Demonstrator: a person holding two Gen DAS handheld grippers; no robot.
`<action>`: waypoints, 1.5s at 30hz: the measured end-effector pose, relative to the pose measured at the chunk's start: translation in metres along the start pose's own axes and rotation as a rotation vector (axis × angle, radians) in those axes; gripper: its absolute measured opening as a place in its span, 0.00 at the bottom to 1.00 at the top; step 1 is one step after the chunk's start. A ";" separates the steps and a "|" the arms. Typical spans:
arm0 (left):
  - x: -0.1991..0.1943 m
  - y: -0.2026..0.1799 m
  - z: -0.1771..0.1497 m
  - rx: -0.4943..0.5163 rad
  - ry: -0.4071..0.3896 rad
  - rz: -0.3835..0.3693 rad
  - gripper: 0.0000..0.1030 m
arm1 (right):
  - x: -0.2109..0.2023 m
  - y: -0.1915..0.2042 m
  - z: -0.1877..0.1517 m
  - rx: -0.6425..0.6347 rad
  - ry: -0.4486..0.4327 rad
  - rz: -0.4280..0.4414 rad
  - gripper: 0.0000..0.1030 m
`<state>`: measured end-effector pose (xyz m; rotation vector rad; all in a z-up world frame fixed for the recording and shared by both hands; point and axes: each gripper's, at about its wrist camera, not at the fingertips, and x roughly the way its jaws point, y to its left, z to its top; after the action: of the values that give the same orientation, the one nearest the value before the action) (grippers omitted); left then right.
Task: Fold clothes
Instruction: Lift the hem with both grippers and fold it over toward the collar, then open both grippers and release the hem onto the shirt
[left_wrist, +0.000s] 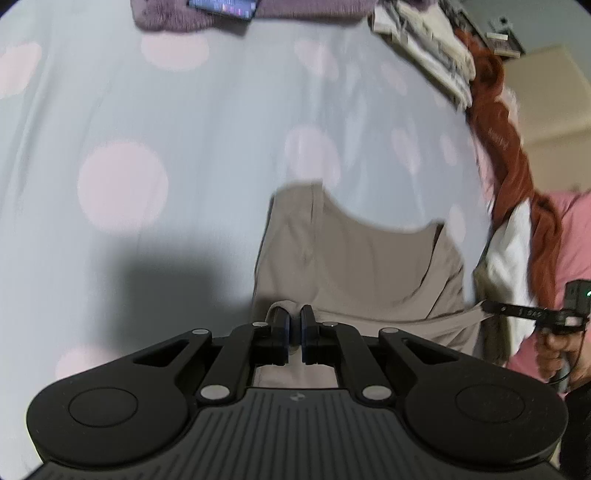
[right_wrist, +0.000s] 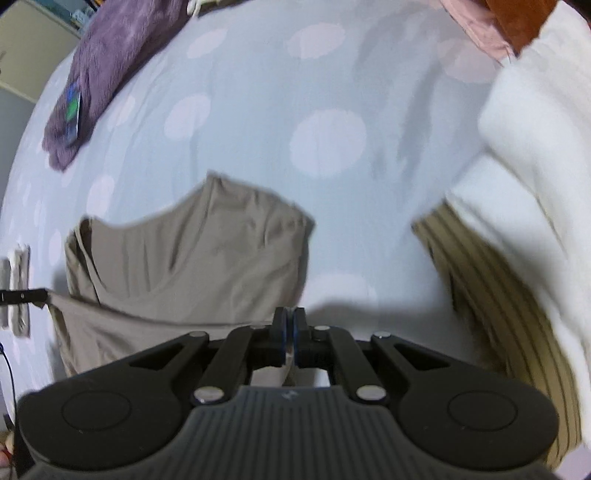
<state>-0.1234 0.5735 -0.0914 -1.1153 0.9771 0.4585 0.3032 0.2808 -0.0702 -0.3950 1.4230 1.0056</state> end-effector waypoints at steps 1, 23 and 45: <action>-0.003 0.001 0.006 -0.010 -0.016 -0.002 0.03 | 0.000 -0.001 0.007 0.009 -0.013 0.007 0.04; 0.034 0.012 0.076 -0.090 -0.015 0.063 0.03 | 0.047 -0.015 0.081 0.127 -0.018 0.014 0.04; 0.000 -0.032 0.015 0.402 -0.334 0.136 0.37 | 0.012 0.024 0.035 -0.308 -0.334 -0.076 0.43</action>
<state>-0.0932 0.5739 -0.0721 -0.5895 0.8058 0.5124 0.3052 0.3244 -0.0672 -0.4766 0.9503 1.1716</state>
